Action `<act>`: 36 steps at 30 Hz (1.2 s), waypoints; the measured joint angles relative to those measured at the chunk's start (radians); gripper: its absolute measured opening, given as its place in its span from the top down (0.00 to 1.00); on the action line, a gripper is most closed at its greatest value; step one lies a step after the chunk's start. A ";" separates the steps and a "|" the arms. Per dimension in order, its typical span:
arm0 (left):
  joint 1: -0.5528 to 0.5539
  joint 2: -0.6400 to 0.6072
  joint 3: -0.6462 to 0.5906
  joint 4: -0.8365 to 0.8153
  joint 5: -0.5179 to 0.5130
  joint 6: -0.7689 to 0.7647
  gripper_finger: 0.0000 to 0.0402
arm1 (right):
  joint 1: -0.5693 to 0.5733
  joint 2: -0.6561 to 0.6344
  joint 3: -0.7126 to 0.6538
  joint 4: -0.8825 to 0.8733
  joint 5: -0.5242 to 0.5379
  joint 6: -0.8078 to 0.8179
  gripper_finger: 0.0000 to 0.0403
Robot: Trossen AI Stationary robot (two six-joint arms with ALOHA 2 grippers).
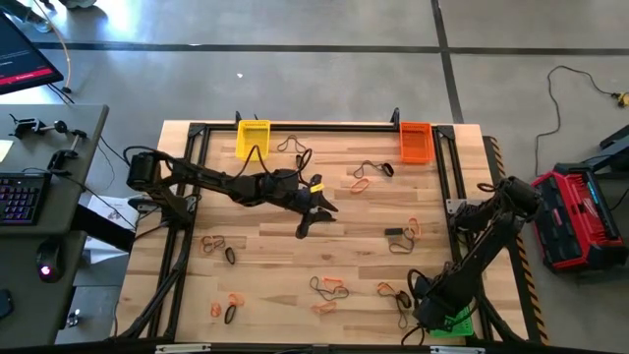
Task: Sort rubber bands into baskets
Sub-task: Put the black rubber band into the orange bin
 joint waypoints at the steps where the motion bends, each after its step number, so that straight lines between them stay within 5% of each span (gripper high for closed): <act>1: 0.000 -0.001 0.000 0.001 0.000 0.001 0.70 | -0.003 0.000 0.020 -0.029 0.020 -0.001 0.61; 8: -0.005 0.001 0.000 -0.013 0.001 0.011 0.76 | -0.042 0.000 0.146 -0.082 0.215 -0.009 0.60; 14: -0.023 0.001 -0.001 -0.004 0.005 0.027 0.84 | -0.095 0.000 0.161 0.082 0.310 -0.009 0.60; 18: -0.033 0.001 -0.079 0.152 0.007 0.019 0.88 | -0.118 0.000 0.157 0.165 0.359 -0.008 0.60; 25: -0.031 0.001 -0.241 0.418 0.009 -0.045 0.94 | -0.125 0.016 0.156 0.151 0.388 0.055 0.60; 36: -0.031 0.001 -0.282 0.470 0.003 -0.054 0.95 | -0.129 0.133 0.155 0.163 0.378 0.127 0.60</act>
